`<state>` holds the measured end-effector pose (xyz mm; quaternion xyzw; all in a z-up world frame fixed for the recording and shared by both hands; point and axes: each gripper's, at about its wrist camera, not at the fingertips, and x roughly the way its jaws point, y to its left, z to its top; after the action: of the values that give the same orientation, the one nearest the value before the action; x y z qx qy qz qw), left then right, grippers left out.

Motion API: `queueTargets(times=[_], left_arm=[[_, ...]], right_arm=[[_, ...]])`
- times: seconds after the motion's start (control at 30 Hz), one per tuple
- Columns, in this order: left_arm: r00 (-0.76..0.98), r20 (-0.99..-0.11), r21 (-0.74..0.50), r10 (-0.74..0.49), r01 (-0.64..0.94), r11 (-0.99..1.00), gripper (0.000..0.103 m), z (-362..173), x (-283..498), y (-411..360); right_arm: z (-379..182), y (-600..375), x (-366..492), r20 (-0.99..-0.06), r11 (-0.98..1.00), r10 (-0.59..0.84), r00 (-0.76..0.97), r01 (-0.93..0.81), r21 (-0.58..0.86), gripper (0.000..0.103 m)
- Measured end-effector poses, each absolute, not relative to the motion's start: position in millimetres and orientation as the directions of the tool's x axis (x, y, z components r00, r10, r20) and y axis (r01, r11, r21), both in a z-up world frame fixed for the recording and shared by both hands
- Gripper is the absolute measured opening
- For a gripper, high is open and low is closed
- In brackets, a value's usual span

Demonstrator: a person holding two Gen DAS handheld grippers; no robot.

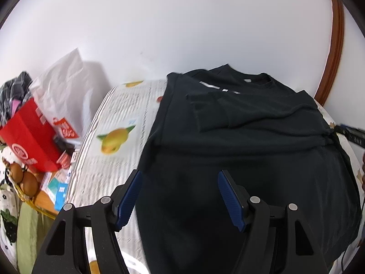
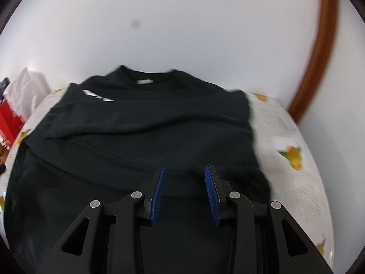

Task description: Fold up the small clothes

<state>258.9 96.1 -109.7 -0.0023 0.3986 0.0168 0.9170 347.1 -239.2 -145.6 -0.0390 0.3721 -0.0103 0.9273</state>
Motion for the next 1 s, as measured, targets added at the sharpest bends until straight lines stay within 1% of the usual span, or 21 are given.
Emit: queueTargets(times=[0.17,0.3,0.4,0.43,0.5,0.73,0.87,0.9,0.93,0.97,1.0], left_arm=[[0.690,-0.723,0.000,0.011,-0.015,1.000,0.066,-99.9,283.0,78.0],[0.691,-0.723,-0.020,-0.008,-0.010,1.000,0.066,-98.5,305.8,72.7],[0.685,-0.729,-0.046,-0.011,-0.033,0.998,0.066,-104.4,323.7,78.1],[0.681,-0.732,-0.054,-0.013,-0.039,0.998,0.066,-106.6,327.6,79.4],[0.668,-0.744,-0.070,-0.020,-0.049,0.996,0.060,-113.7,339.6,83.1],[0.634,-0.771,-0.109,-0.066,-0.029,0.994,0.052,-136.8,374.6,81.3],[0.634,-0.771,-0.091,-0.061,-0.015,0.996,0.047,-148.0,392.9,74.8],[0.634,-0.772,-0.076,-0.052,-0.011,0.997,0.044,-151.0,396.8,73.6],[0.631,-0.775,-0.062,-0.039,-0.014,0.998,0.043,-155.5,401.5,72.9],[0.627,-0.778,-0.073,-0.046,-0.017,0.997,0.041,-159.6,405.0,73.5],[0.624,-0.779,-0.093,-0.061,-0.018,0.996,0.036,-162.3,407.8,74.4]], right_arm=[[-150.3,-281.7,334.4,-0.693,0.997,-0.077,0.717,0.055,-0.054,0.036],[-157.1,-295.6,334.1,-0.692,0.995,-0.097,0.715,0.076,-0.061,0.036],[-168.9,-302.1,339.7,-0.709,0.995,-0.096,0.698,0.084,-0.052,0.036],[-172.8,-304.2,342.0,-0.717,0.995,-0.092,0.691,0.085,-0.046,0.036],[-180.0,-306.2,346.9,-0.727,0.996,-0.079,0.682,0.083,-0.031,0.036],[-193.6,-305.8,365.0,-0.736,0.998,-0.039,0.676,0.059,0.002,0.035],[-202.7,-305.1,374.3,-0.746,0.997,-0.069,0.662,0.075,-0.026,0.030],[-203.6,-305.9,374.8,-0.743,0.997,-0.071,0.665,0.077,-0.026,0.029],[-204.1,-306.5,374.8,-0.740,0.996,-0.073,0.669,0.083,-0.023,0.026],[-204.4,-308.0,375.3,-0.737,0.996,-0.080,0.671,0.090,-0.027,0.019],[-205.5,-308.3,375.7,-0.736,0.994,-0.095,0.670,0.099,-0.038,0.015]])
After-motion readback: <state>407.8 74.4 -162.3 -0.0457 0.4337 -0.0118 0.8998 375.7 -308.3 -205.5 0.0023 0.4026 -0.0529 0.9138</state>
